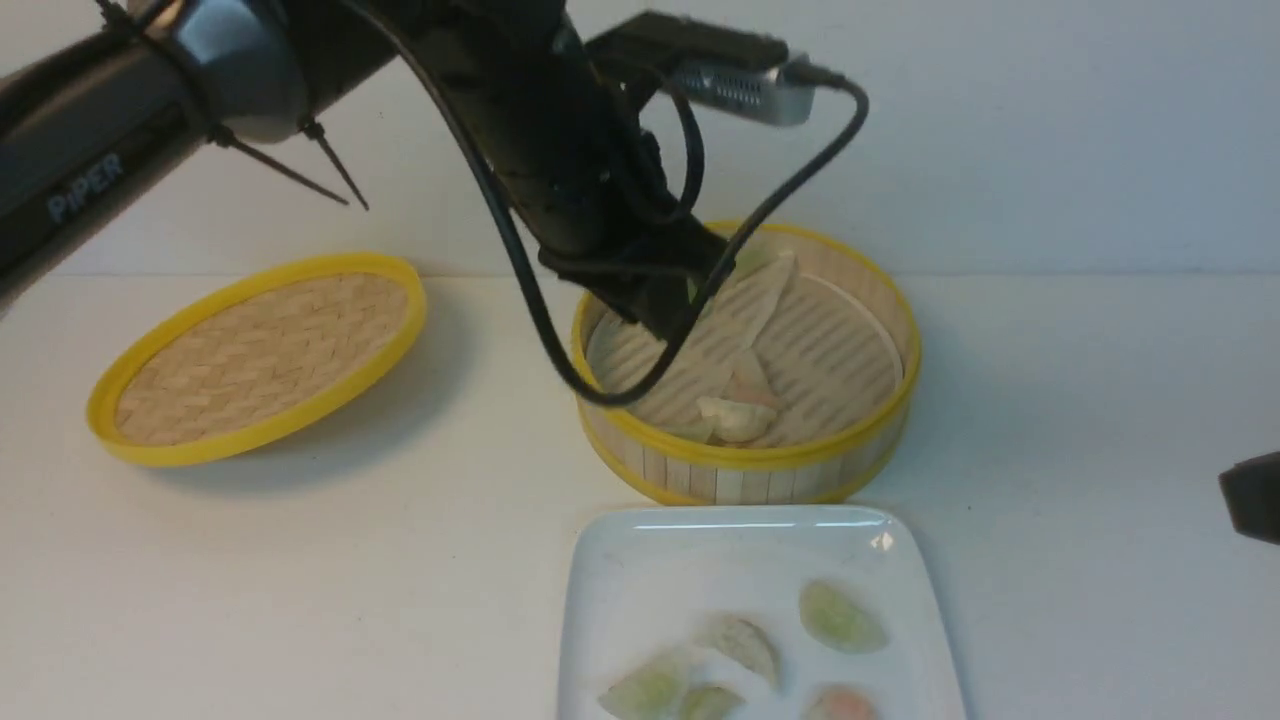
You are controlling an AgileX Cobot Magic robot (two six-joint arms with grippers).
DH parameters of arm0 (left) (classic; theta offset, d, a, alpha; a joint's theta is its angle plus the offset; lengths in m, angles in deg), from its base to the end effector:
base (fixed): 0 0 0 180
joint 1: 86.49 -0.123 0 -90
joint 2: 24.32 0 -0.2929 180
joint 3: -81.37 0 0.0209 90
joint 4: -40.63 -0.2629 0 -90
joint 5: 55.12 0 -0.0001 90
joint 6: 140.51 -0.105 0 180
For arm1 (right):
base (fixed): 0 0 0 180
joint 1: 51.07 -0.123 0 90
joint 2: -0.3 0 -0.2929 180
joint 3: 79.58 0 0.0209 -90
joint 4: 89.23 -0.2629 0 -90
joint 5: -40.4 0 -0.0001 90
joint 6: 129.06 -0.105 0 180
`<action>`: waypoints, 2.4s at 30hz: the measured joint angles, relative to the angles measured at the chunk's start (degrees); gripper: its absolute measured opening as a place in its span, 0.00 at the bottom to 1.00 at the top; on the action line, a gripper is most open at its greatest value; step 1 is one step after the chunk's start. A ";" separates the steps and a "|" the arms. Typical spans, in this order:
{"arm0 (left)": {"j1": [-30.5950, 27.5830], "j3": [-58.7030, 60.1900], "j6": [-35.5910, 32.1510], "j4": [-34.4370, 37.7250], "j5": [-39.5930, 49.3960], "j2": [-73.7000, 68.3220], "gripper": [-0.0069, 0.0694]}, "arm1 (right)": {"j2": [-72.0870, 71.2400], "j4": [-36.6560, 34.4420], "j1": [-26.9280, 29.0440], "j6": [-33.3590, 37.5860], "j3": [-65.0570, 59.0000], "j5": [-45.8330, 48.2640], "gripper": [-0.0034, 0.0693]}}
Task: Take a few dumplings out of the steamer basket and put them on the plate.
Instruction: Use the left arm to put the dumpling into the plate, then use the right arm to grab a dumpling from inside the steamer
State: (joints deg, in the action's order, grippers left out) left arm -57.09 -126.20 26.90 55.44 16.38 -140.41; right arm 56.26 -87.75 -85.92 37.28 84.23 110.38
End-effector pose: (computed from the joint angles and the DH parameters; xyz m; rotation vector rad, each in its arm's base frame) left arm 0.3593 -0.2317 0.3183 0.9533 2.6369 -0.4341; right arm 0.1198 0.0803 0.3833 -0.4620 2.4663 0.3224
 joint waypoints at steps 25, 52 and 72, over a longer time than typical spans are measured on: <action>2.73 27.71 -2.43 1.52 -15.20 2.38 0.29 | 0.00 0.00 0.00 0.00 0.00 -0.41 0.03; 2.63 10.94 0.95 -4.52 -3.89 -1.81 0.45 | 7.68 8.39 0.00 -3.73 8.98 -0.80 0.03; 0.63 17.93 5.52 -9.19 0.51 41.69 0.08 | 49.07 -10.98 13.15 18.86 29.58 -8.70 0.03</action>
State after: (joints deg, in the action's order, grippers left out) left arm -56.46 -108.28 32.42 46.25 16.89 -98.71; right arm 105.34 -98.73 -72.76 56.14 113.81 101.69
